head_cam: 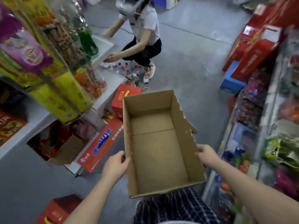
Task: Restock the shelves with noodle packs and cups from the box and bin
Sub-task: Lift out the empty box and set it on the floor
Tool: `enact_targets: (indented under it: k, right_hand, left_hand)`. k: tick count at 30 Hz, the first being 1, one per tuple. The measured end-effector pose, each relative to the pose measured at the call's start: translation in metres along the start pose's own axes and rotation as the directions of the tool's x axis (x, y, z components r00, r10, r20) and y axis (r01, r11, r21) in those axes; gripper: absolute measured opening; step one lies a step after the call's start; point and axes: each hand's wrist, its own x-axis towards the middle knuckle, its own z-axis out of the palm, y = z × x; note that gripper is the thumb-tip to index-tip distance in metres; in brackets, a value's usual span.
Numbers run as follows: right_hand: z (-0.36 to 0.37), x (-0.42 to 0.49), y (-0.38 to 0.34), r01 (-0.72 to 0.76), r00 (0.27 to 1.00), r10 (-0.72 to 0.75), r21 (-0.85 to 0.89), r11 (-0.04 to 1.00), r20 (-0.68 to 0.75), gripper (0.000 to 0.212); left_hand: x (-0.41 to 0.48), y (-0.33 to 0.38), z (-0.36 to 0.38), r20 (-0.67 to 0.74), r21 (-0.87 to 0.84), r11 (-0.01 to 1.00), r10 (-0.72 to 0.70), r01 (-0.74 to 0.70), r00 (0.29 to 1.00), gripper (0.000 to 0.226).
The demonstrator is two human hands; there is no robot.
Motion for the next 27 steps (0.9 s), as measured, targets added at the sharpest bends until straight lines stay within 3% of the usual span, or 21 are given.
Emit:
enact_targets:
  k: [7,10,19,21,24,27]
  right_hand:
    - [-0.047,0.055,0.028,-0.084,0.991,0.094,0.108,0.991,-0.091,0.034]
    - [-0.042,0.065,0.027,-0.139,0.978,0.159,0.147,0.979,-0.133,0.036]
    - [-0.012,0.112,0.003,-0.213,0.946,0.265,0.262,0.941,-0.185,0.040]
    - [-0.002,0.124,-0.002,-0.250,0.948,0.291,0.264,0.931,-0.127,0.052]
    - [0.010,0.134,-0.013,-0.372,0.925,0.379,0.183,0.910,-0.006,0.095]
    - [0.022,0.138,-0.017,-0.376,0.927,0.372,0.115,0.919,0.056,0.099]
  left_hand:
    - [0.088,0.079,0.033,0.031,0.149,0.987,0.049,-0.053,0.998,0.028]
    - [0.121,0.090,0.040,0.010,0.271,0.962,0.041,-0.042,0.999,0.028]
    - [0.200,0.100,0.041,0.026,0.414,0.910,0.029,-0.037,0.999,0.031]
    - [0.218,0.096,0.042,0.096,0.431,0.902,-0.056,0.009,0.994,0.047]
    - [0.244,0.086,0.043,0.205,0.454,0.874,-0.292,0.173,0.934,0.115]
    - [0.254,0.079,0.044,0.271,0.479,0.873,-0.250,0.095,0.930,0.124]
